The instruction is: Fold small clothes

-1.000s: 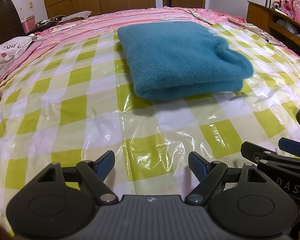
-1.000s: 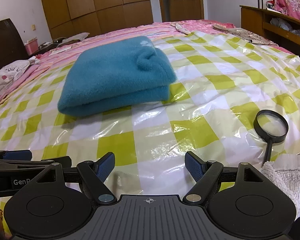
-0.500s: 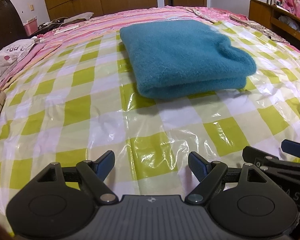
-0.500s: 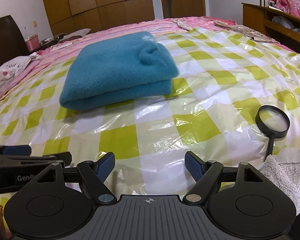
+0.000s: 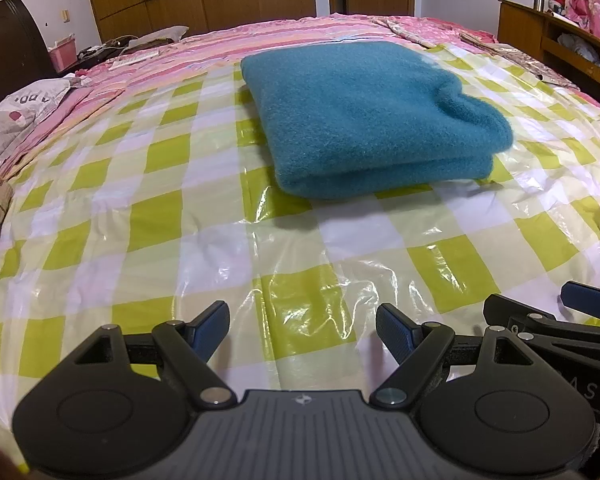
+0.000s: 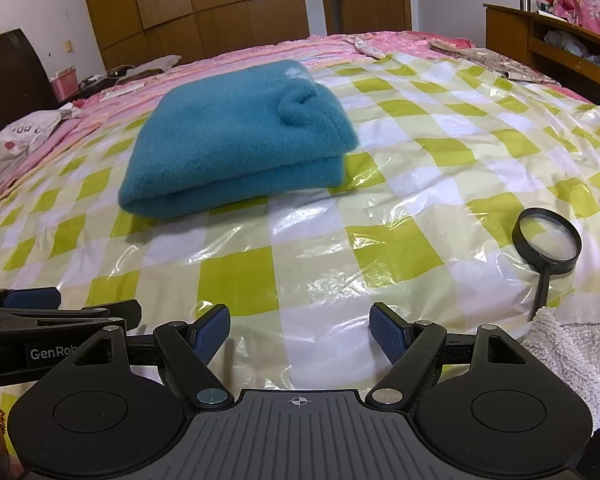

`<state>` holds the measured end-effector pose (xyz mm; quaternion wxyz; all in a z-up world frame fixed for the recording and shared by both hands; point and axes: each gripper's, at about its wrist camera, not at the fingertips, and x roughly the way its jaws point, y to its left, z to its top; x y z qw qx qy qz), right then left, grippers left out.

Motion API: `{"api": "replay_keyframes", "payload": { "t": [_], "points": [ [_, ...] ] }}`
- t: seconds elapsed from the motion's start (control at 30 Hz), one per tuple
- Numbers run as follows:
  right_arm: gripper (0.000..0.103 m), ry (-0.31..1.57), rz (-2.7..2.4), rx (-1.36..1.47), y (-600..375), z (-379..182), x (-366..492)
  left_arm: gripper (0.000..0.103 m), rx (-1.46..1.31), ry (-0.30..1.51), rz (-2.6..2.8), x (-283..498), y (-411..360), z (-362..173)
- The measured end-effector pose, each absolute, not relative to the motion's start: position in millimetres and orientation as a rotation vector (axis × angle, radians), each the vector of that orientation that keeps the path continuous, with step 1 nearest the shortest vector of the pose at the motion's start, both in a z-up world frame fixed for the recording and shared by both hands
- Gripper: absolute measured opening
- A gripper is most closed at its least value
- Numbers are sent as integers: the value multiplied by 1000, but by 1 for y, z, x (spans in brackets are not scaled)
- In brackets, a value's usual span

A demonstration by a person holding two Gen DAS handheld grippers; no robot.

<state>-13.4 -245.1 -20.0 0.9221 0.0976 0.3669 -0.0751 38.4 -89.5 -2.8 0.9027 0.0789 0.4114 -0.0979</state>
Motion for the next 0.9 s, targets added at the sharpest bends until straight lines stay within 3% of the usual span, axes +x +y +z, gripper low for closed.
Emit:
{"api": "replay_keyframes", "payload": {
  "t": [0.9],
  "points": [
    [78,756,-153,203,-245,-21,-13,84,156,855,-201,38,-88,-4]
  ]
}}
